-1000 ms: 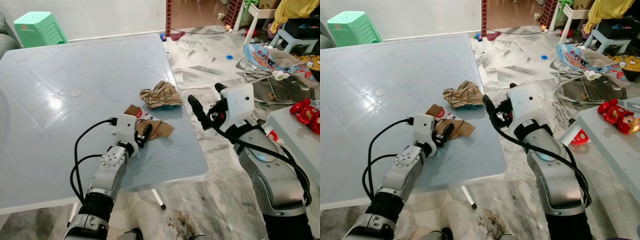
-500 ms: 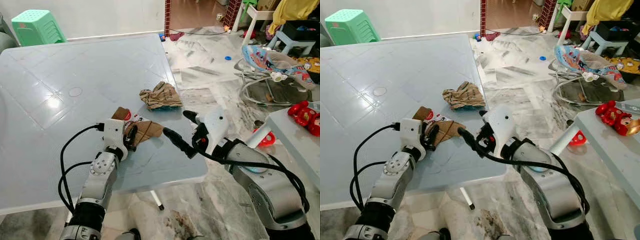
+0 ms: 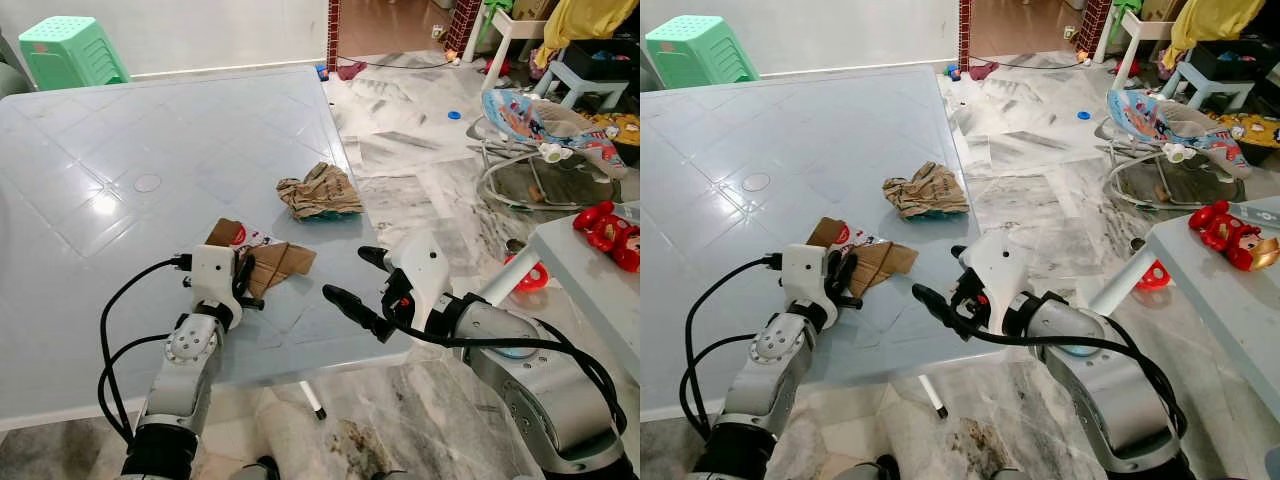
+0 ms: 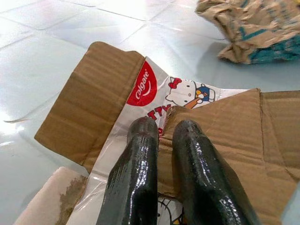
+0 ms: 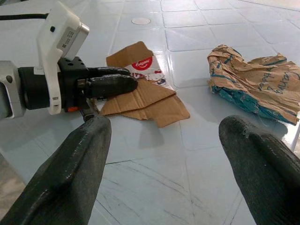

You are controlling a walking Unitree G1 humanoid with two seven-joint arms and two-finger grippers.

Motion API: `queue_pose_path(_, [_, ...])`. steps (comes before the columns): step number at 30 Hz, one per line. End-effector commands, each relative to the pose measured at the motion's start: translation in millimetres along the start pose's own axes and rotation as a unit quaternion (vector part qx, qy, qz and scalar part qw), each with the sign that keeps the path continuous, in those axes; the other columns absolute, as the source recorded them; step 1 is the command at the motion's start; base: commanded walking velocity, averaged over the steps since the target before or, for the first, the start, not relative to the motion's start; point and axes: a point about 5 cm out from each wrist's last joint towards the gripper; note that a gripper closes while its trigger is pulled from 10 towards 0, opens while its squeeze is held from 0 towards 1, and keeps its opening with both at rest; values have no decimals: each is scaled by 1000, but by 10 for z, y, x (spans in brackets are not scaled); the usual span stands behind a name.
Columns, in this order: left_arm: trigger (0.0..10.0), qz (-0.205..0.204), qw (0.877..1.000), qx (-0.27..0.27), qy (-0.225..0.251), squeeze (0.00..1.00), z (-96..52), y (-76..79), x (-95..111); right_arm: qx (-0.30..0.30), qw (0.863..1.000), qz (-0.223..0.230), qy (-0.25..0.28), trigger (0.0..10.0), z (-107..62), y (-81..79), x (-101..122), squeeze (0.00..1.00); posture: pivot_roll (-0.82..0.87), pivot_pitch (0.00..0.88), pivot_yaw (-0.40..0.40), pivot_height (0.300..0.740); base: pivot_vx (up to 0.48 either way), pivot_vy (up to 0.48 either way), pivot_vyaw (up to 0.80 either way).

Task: Picking trash to rubbish bin

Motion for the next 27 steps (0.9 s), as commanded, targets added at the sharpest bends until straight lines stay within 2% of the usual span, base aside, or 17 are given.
queue_pose_path(1, [0, 5, 997, 48, -67, 0, -117, -181, -269, 6, 1000, -7, 5, 10000, -14, -28, 42, 0, -111, 117, -28, 740, 0, 0, 0])
queue_pose_path(2, [0, 18, 995, 77, -57, 0, -138, -278, -225, 5, 1000, -6, 9, 10000, 6, -19, 52, 0, -94, 118, -32, 740, 0, 0, 0])
queue_pose_path(3, [0, 18, 995, 77, -57, 0, -138, -278, -225, 5, 1000, -6, 9, 10000, 6, -19, 52, 0, -94, 118, -32, 740, 0, 0, 0])
queue_pose_path(6, [0, 40, 990, 132, -32, 0, -191, -462, -81, 7, 1000, -5, 21, 10000, 58, -8, 108, 0, -85, 130, -32, 740, 0, 0, 0])
queue_pose_path(11, [0, 51, 985, 164, -17, 0, -271, -539, -2, 8, 1000, -5, 25, 10000, 74, -9, 118, 0, -83, 128, -30, 740, 0, 0, 0])
queue_pose_path(13, [0, 51, 983, 179, -1, 0, -356, -527, 54, 8, 1000, -5, 23, 10000, 68, -13, 92, 0, -76, 127, -29, 740, 0, 0, 0])
queue_pose_path(15, [0, 47, 982, 181, 8, 0, -378, -502, 83, 8, 1000, -5, 22, 10000, 65, -15, 84, 0, -75, 124, -29, 740, 0, 0, 0])
queue_pose_path(16, [0, 52, 981, 182, 33, 0, -393, -448, 173, 8, 1000, -6, 22, 10000, 70, -19, 84, 0, -78, 125, -29, 740, 0, 0, 0])
queue_pose_path(17, [0, 52, 981, 182, 33, 0, -393, -448, 173, 8, 1000, -6, 22, 10000, 70, -19, 84, 0, -78, 125, -29, 740, 0, 0, 0])
queue_pose_path(20, [0, 54, 978, 180, 88, 0, -342, -349, 384, 10, 1000, -14, 23, 10000, 93, -22, 90, 0, -74, 121, -29, 740, 0, 0, 0])
queue_pose_path(22, [0, 59, 977, 180, 96, 0, -337, -338, 422, 10, 1000, -14, 24, 10000, 96, -22, 90, 0, -74, 121, -29, 740, 0, 0, 0])
queue_pose_path(24, [0, 72, 971, 185, 133, 0, -328, -313, 599, 9, 1000, -17, 25, 10000, 104, -16, 92, 0, -75, 120, -27, 740, 0, 0, 0])
queue_pose_path(27, [0, 89, 969, 179, 147, 0, -319, -287, 686, 8, 1000, -18, 25, 10000, 108, -12, 90, 0, -74, 122, -23, 740, 0, 0, 0])
Point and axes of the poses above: a point about 5 cm out from each wrist's last joint towards the gripper, its own z axis pointing out of the wrist towards the gripper, its own x axis along the axis of the wrist's last joint, y = z × x, and after that the axes turned 1 degree about -z, right-handed
